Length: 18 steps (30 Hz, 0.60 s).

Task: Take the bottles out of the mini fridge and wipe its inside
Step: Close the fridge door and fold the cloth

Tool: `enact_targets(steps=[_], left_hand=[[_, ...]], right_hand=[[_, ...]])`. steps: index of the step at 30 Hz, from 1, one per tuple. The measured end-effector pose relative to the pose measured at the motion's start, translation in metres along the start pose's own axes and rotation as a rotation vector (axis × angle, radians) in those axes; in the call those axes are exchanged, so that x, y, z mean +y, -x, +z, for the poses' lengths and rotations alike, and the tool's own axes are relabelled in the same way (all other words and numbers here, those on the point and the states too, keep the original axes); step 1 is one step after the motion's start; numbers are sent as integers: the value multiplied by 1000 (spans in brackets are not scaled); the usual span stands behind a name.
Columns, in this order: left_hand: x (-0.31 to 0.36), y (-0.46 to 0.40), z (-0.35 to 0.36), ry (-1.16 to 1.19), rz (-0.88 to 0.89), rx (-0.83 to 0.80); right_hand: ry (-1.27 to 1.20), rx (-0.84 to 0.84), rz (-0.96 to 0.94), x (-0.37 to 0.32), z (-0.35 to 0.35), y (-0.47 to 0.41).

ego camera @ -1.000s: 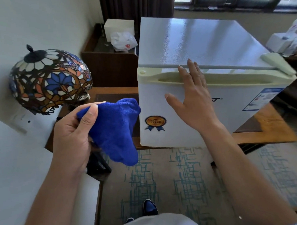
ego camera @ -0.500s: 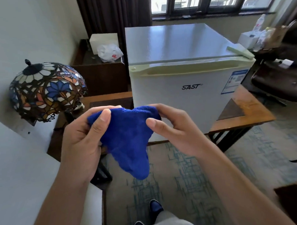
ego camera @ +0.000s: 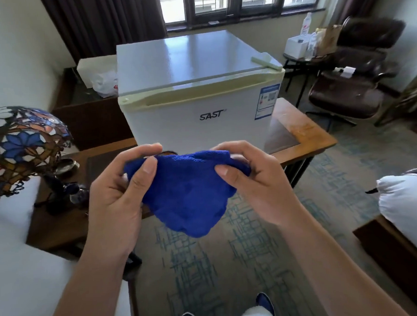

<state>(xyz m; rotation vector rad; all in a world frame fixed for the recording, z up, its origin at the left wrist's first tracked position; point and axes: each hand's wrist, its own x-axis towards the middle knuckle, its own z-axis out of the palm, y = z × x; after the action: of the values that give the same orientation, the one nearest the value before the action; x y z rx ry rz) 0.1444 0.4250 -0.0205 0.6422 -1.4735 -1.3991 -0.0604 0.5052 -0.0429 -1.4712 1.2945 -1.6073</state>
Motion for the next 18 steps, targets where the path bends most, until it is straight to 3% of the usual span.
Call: enact_targets(steps=[9,18], left_hand=[[-35,4,118,18,76,72],[-71,9,243,18,8,-75]], right_hand=[[43,120,-26,-12,-113,43],[99,269,9,-8,-240,92]])
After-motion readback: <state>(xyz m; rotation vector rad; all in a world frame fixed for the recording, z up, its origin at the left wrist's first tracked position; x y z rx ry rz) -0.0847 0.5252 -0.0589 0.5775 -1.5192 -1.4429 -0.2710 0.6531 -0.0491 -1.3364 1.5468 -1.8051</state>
